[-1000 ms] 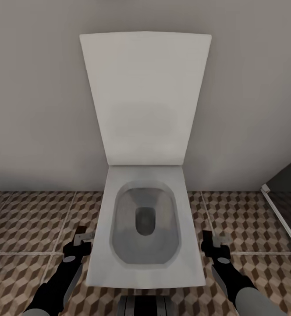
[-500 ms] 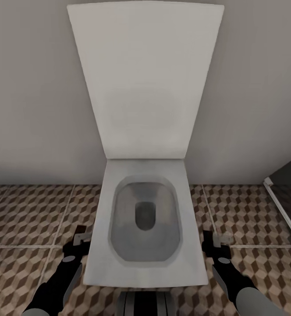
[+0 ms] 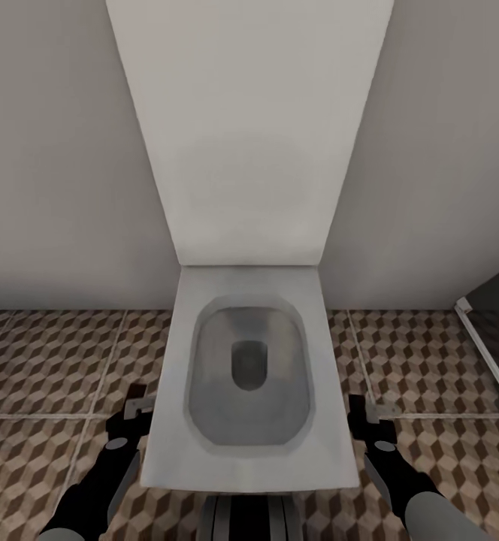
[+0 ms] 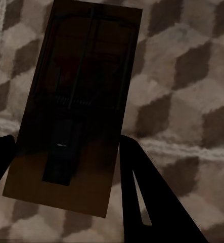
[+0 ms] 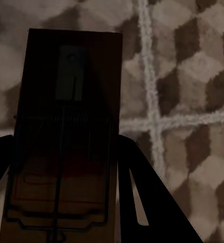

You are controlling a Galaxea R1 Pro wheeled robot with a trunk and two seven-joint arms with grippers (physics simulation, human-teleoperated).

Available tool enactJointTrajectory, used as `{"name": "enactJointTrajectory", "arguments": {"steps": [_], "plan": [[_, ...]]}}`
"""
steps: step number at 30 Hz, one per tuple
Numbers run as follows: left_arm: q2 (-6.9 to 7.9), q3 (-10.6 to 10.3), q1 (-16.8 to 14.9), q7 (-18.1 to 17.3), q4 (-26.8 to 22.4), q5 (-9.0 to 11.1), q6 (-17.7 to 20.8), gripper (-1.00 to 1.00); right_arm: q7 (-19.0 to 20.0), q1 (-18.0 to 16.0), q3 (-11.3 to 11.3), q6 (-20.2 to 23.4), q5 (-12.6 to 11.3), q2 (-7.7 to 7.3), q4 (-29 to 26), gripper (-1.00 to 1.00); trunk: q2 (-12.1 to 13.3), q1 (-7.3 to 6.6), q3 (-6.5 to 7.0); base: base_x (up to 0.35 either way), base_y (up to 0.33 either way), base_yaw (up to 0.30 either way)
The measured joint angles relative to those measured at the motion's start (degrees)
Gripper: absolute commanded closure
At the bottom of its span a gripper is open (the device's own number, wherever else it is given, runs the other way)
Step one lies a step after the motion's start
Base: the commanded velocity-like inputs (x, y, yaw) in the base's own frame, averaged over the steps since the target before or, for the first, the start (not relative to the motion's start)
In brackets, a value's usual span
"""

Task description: Take the four mousetraps from the cabinet in the bathroom and place them on the bathroom floor. Make sure all four end up on the same floor surface, and ensure that at least two of them are either under or directly next to the same bathroom sink.

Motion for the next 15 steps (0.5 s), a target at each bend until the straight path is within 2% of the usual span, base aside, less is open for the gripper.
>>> {"name": "enactJointTrajectory", "arguments": {"steps": [15], "plan": [[0.16,0.05,0.00,0.08,0.04,-0.01,-0.16,1.00,-0.01,0.00,-0.19,-0.15,0.00,0.00,0.00,1.00,-0.20,0.39,-3.33,0.000,0.000,0.000]]}}
